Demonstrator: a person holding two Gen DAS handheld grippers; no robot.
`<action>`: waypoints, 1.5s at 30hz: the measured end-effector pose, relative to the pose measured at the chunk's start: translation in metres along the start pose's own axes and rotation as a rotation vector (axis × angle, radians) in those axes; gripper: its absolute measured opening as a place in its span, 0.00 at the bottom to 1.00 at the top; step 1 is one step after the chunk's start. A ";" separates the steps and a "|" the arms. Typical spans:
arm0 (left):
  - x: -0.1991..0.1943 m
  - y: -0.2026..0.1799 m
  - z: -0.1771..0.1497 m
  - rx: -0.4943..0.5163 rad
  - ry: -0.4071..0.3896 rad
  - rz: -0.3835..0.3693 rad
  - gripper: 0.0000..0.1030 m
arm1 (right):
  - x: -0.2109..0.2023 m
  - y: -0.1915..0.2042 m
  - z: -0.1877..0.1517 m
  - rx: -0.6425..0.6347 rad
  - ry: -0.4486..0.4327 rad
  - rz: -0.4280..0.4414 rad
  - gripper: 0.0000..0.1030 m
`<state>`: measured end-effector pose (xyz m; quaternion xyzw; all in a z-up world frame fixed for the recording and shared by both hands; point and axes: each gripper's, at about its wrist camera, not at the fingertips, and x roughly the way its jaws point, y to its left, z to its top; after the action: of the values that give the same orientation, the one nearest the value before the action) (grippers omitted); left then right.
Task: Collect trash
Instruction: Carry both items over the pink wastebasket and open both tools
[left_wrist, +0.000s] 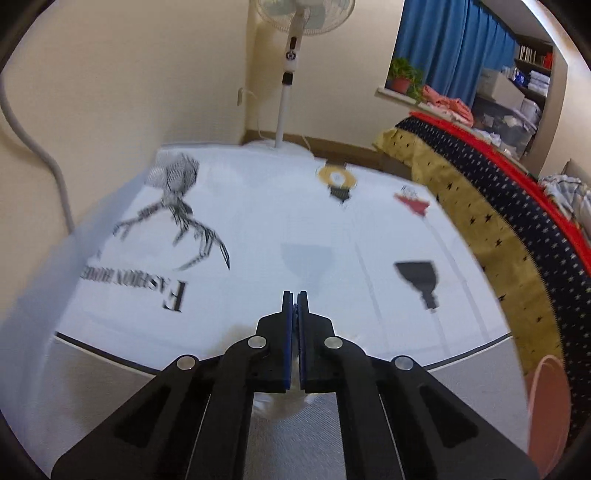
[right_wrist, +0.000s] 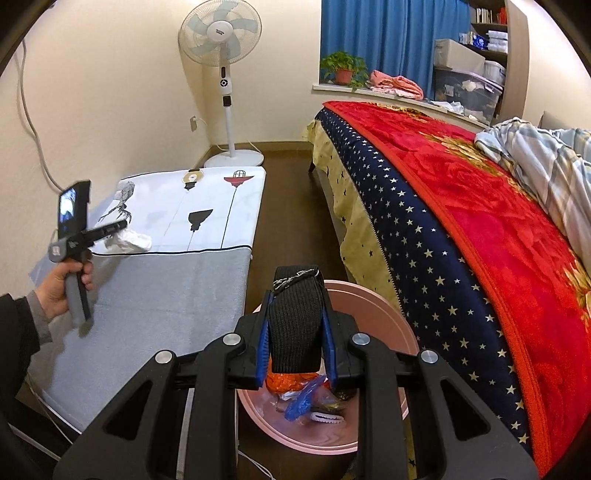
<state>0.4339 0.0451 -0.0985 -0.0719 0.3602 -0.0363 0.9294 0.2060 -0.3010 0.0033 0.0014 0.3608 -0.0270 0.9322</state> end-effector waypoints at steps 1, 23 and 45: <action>-0.012 -0.002 0.004 0.004 -0.015 -0.003 0.02 | -0.001 0.000 0.000 0.001 -0.005 0.005 0.23; -0.263 -0.126 -0.076 0.133 -0.130 -0.213 0.02 | -0.064 -0.005 -0.017 -0.035 -0.167 0.152 0.23; -0.236 -0.215 -0.086 0.236 -0.041 -0.320 0.02 | -0.065 -0.052 -0.024 0.052 -0.159 0.091 0.23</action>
<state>0.1981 -0.1480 0.0299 -0.0196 0.3184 -0.2237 0.9210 0.1395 -0.3489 0.0301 0.0399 0.2845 0.0058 0.9578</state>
